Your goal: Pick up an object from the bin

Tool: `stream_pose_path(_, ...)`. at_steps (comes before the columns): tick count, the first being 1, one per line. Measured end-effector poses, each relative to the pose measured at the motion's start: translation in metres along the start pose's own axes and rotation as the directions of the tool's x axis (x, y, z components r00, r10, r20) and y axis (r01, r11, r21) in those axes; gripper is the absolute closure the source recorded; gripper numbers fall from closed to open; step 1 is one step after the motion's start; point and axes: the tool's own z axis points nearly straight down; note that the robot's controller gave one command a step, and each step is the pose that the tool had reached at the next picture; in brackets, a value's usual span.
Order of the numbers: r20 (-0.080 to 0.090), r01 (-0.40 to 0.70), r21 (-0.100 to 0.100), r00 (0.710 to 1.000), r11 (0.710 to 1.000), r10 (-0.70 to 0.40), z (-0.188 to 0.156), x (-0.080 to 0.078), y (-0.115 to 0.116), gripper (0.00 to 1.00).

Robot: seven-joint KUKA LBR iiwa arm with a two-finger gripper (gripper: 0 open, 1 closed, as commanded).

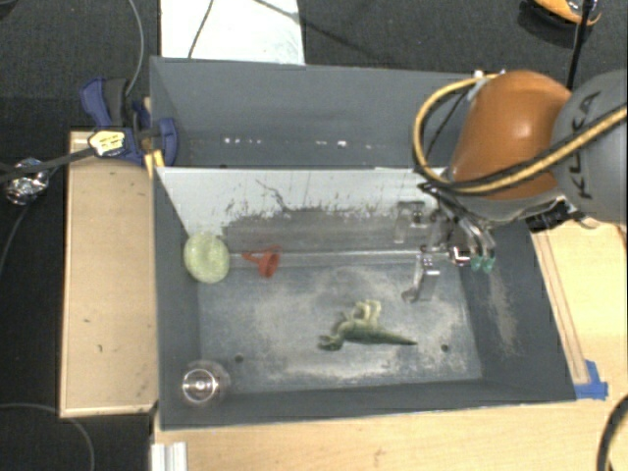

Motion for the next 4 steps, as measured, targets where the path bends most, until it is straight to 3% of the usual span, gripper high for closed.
stream_pose_path(1,0.005,0.078,0.001,0.997,0.997,-0.078,0.032,0.0,-0.001,0.0)
stream_pose_path(2,0.005,0.246,0.001,0.969,0.969,-0.246,0.093,0.017,0.01,0.0)
stream_pose_path(3,-0.002,0.229,0.0,0.973,0.973,-0.229,0.122,0.029,0.019,0.0)
stream_pose_path(4,0.003,0.076,0.0,0.997,0.997,-0.076,0.119,0.029,0.026,0.0)
